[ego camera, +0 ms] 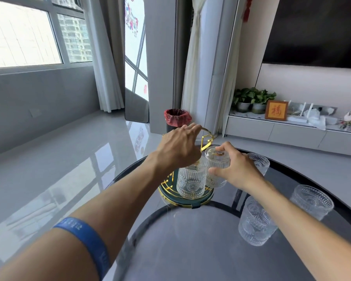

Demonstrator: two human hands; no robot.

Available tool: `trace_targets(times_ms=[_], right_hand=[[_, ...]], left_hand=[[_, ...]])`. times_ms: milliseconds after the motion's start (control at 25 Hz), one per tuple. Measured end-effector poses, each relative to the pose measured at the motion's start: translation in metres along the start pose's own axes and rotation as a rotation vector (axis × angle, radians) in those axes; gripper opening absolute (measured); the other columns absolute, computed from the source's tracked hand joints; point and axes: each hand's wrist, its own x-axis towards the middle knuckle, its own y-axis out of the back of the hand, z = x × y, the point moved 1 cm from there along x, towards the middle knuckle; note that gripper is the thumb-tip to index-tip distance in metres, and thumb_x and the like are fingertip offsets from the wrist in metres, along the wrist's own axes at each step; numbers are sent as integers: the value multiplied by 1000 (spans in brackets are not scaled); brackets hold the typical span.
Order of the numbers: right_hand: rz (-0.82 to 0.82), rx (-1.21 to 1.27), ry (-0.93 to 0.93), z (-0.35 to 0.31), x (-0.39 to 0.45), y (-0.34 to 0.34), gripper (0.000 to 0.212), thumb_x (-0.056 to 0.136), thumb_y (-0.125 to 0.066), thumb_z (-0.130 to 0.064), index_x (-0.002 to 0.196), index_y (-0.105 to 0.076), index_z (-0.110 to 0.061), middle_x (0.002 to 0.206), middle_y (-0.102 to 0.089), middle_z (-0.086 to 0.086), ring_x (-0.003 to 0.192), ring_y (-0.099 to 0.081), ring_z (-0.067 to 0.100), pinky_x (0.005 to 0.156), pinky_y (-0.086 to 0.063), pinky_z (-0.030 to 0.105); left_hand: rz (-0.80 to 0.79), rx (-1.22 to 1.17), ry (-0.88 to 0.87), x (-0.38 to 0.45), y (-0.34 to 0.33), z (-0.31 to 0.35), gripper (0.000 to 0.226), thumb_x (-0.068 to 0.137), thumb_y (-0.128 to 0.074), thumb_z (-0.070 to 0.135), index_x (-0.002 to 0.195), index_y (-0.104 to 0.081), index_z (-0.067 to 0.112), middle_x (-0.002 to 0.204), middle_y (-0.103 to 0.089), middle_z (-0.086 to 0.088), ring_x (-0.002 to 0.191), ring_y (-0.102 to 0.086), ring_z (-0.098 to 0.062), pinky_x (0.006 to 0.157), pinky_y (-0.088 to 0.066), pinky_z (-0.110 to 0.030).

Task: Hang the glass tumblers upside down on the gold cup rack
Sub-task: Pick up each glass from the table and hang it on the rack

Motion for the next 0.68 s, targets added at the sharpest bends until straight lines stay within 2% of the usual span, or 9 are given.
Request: trace_targets(times_ms=[80, 160, 240, 320, 360, 440, 520, 600, 680], right_hand=[[-49, 11, 1, 1, -4, 2, 55, 74, -77, -42, 119, -46, -42, 116, -60, -6, 80, -56, 7, 63, -38, 22], [-58, 26, 14, 1, -17, 7, 66, 79, -74, -38, 136, -41, -41, 138, -52, -5, 112, -55, 17, 84, -37, 24], [22, 81, 3, 3, -47, 19, 65, 82, -70, -34, 140, -42, -37, 144, -47, -8, 127, -46, 16, 94, -38, 28], [144, 205, -42, 11, -88, 34, 54, 83, -70, -29, 132, -49, -35, 135, -53, -10, 120, -52, 13, 93, -47, 34], [187, 278, -72, 18, -112, 40, 48, 83, -70, -26, 126, -53, -37, 130, -56, -13, 115, -56, 9, 89, -50, 33], [226, 384, -142, 28, -156, 46, 39, 82, -72, -22, 114, -58, -39, 119, -60, -21, 104, -59, -3, 78, -51, 22], [246, 453, -213, 36, -191, 50, 34, 82, -72, -17, 108, -62, -37, 110, -66, -19, 97, -60, -8, 69, -48, 11], [254, 490, -267, 44, -211, 51, 32, 81, -72, -16, 106, -63, -34, 104, -65, -22, 96, -61, -7, 67, -44, 8], [244, 539, -306, 49, -219, 51, 32, 82, -71, -16, 109, -63, -32, 107, -61, -25, 97, -60, -7, 70, -42, 10]], left_hand=[[-72, -30, 28, 3, -1, -4, 63, 84, -55, 18, 143, -37, 8, 147, -47, -11, 127, -48, -30, 97, -44, -39], [-148, -33, 48, 3, 0, 0, 76, 89, -56, 29, 153, -19, 11, 162, -21, -10, 146, -23, -28, 115, -27, -45], [5, -50, 12, -8, -4, 19, 78, 90, -58, 31, 154, -18, 12, 163, -13, -10, 149, -12, -26, 119, -19, -45], [191, -172, -85, -31, -15, 52, 72, 87, -60, 27, 151, -29, 11, 160, -25, -11, 147, -21, -26, 119, -21, -39], [201, -233, -131, -45, -26, 70, 72, 85, -60, 27, 149, -32, 11, 158, -31, -11, 144, -26, -26, 118, -24, -38], [118, -253, -194, -74, -55, 104, 73, 83, -59, 32, 148, -34, 12, 153, -38, -11, 139, -34, -27, 113, -33, -41], [8, -234, -191, -95, -83, 131, 75, 83, -59, 37, 149, -32, 14, 153, -38, -10, 139, -35, -28, 111, -35, -42], [-42, -258, -112, -99, -103, 147, 79, 82, -62, 39, 150, -29, 16, 155, -34, -9, 140, -32, -28, 112, -32, -41], [-75, -262, -5, -94, -115, 155, 85, 80, -65, 43, 151, -25, 17, 155, -32, -8, 140, -30, -28, 112, -31, -41]])
